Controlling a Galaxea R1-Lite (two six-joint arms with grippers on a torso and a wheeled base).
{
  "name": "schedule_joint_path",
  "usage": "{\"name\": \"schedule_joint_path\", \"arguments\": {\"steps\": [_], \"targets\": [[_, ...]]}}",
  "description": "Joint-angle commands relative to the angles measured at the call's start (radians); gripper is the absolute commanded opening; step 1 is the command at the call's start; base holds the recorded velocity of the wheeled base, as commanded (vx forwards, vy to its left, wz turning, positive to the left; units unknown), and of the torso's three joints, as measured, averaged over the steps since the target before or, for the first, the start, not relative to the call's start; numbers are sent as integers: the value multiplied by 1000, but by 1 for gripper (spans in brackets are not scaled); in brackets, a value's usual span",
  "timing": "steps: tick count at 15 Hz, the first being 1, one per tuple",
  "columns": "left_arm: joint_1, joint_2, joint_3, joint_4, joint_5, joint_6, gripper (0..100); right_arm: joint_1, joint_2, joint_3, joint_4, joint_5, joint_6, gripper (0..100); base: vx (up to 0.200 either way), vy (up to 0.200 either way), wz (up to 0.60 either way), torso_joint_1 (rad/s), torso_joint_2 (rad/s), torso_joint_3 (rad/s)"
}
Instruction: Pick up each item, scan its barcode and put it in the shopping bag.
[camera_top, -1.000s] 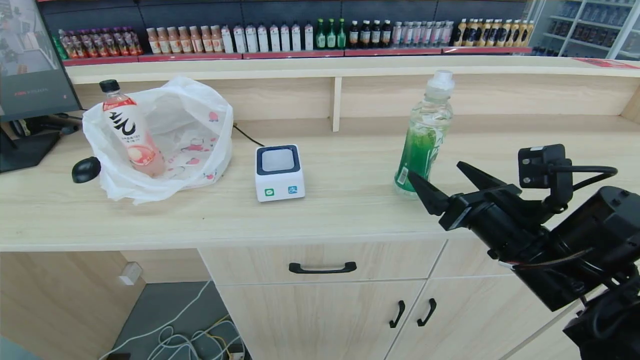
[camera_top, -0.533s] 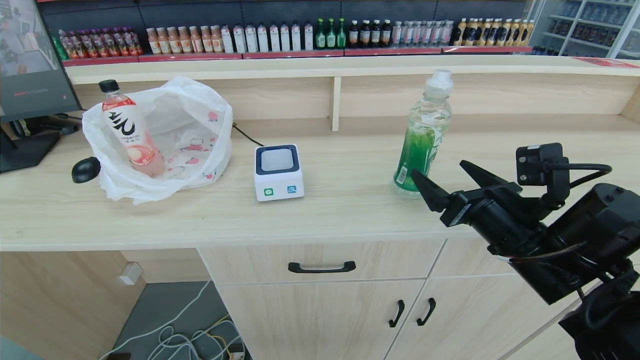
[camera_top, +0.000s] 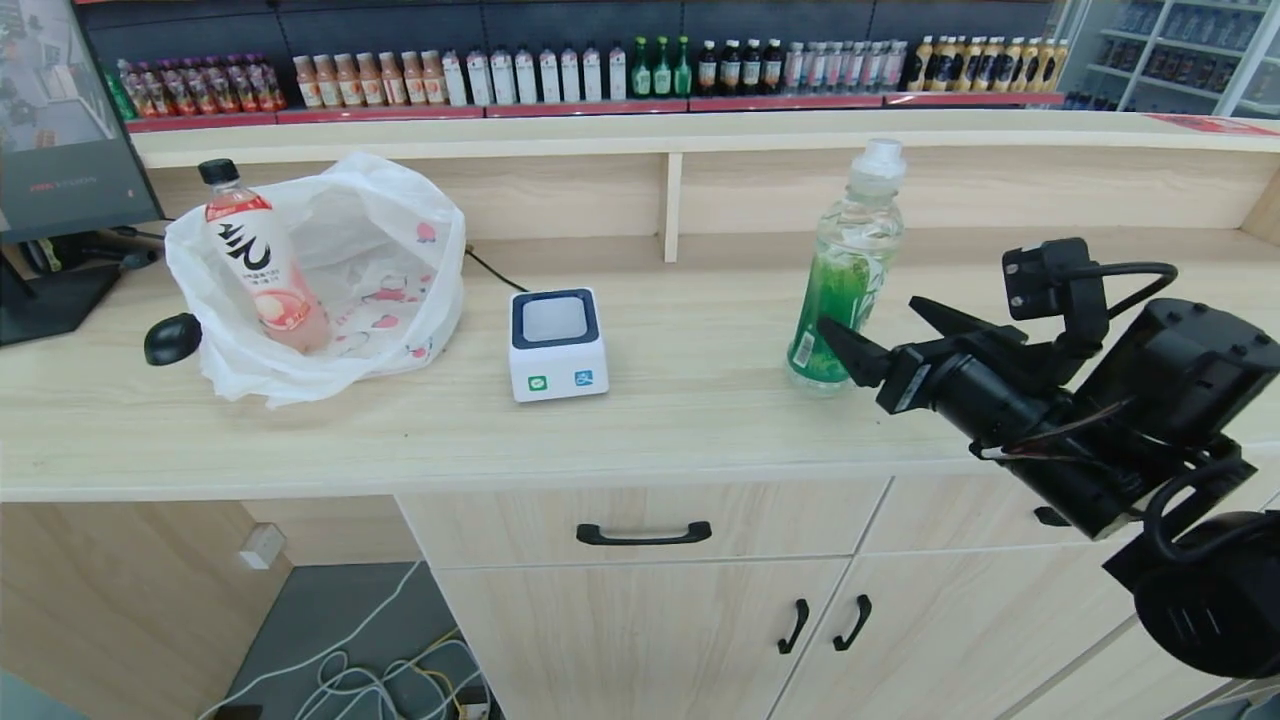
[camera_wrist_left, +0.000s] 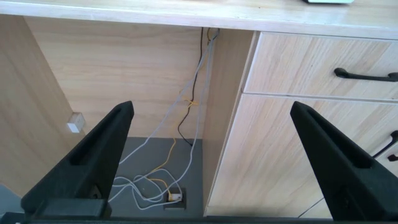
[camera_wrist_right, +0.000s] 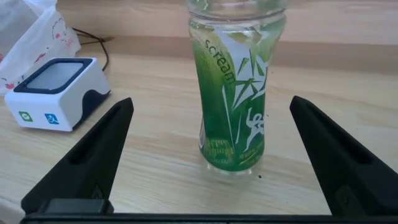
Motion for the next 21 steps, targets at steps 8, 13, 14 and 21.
{"name": "schedule_joint_path", "arguments": {"steps": [8,13,14,21], "targets": [[0,0,0,0,0,0,100,-133,43,-123,113,203,-1,100,0,0,0,0,0,0],[0,0,0,0,0,0,100,-143,101,-172,114,269,-1,100,0,0,0,0,0,0],[0,0,0,0,0,0,100,-141,112,-190,116,269,-1,100,0,0,0,0,0,0],[-2,0,0,0,0,0,100,-143,202,-342,147,297,7,100,0,0,0,0,0,0]]}}
